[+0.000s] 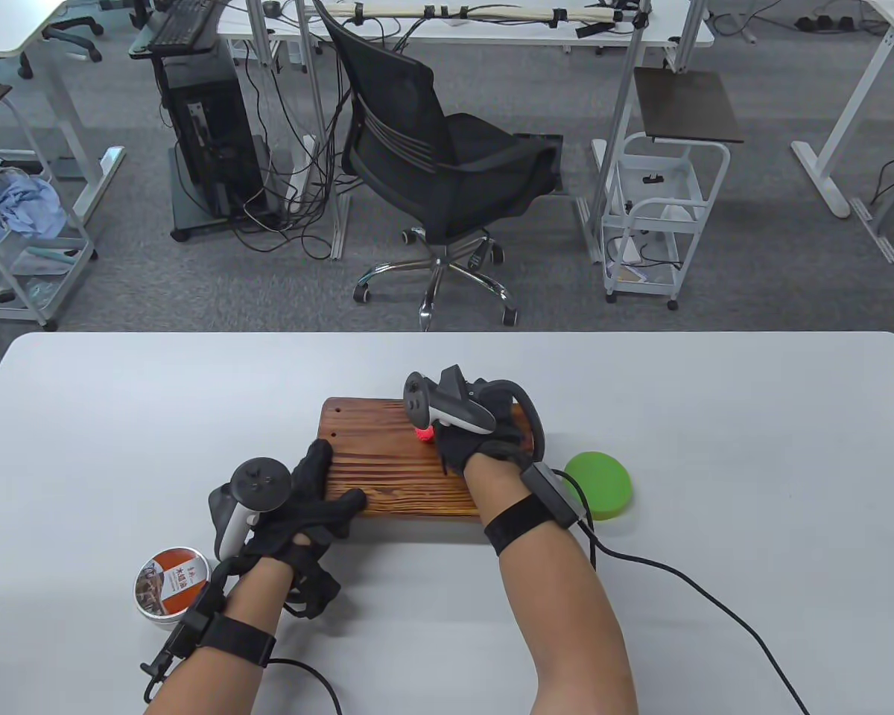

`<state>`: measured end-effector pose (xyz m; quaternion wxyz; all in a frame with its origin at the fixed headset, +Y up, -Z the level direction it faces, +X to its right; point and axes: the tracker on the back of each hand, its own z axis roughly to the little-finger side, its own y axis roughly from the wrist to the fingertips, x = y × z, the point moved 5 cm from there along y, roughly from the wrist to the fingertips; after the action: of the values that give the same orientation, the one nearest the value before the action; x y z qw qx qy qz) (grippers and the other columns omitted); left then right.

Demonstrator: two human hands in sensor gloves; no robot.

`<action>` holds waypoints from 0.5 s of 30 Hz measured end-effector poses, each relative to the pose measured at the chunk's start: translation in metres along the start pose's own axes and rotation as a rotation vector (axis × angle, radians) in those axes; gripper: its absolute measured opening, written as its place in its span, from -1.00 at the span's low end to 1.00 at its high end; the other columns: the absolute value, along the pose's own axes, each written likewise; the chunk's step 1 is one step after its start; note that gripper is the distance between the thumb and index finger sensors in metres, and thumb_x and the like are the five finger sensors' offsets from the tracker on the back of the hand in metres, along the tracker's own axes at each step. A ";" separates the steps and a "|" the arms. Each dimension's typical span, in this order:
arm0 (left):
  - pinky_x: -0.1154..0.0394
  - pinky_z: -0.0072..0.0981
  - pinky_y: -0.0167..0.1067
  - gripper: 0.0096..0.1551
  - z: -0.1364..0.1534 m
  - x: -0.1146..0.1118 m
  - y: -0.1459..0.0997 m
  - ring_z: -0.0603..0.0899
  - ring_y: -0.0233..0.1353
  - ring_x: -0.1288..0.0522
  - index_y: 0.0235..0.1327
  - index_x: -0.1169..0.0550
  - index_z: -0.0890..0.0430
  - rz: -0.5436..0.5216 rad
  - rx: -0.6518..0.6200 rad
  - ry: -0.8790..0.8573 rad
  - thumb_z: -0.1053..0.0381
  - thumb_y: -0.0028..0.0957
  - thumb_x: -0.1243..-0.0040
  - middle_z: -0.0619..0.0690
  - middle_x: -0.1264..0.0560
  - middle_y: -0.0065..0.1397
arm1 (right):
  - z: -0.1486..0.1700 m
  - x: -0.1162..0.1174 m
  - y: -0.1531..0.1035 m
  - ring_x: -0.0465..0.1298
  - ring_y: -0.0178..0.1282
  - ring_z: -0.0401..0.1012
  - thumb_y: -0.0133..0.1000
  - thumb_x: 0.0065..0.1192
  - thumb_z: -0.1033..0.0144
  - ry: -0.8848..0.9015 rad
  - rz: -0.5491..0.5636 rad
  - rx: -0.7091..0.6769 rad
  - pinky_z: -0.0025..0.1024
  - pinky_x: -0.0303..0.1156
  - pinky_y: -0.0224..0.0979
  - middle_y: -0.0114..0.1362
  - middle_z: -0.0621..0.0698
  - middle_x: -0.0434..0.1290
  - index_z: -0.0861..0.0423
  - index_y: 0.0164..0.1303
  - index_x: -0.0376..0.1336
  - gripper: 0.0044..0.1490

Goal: Dip and apply wood wax on stool

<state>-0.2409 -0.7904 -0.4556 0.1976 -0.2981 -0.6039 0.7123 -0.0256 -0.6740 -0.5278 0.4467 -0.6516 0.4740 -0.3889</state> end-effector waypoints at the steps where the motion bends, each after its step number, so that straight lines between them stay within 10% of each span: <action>1: 0.12 0.79 0.32 0.35 0.000 0.000 0.000 0.57 0.69 0.11 0.72 0.20 -0.20 0.000 0.000 0.002 -0.54 -0.07 -0.32 0.24 0.09 0.83 | -0.006 -0.001 -0.003 0.45 0.35 0.06 0.16 0.32 0.28 -0.030 0.004 -0.030 0.33 0.34 0.48 0.58 -0.01 0.34 -0.31 0.52 0.27 -0.33; 15: 0.12 0.79 0.32 0.35 0.000 0.000 0.000 0.57 0.69 0.10 0.72 0.20 -0.20 0.001 0.000 -0.002 -0.54 -0.07 -0.32 0.23 0.09 0.83 | 0.043 0.008 0.005 0.42 0.37 0.04 0.16 0.31 0.27 0.019 0.004 0.106 0.35 0.30 0.49 0.58 -0.05 0.33 -0.38 0.47 0.27 -0.34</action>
<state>-0.2411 -0.7905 -0.4560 0.1966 -0.2979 -0.6039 0.7127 0.0148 -0.6736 -0.5447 0.4766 -0.6224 0.4582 -0.4190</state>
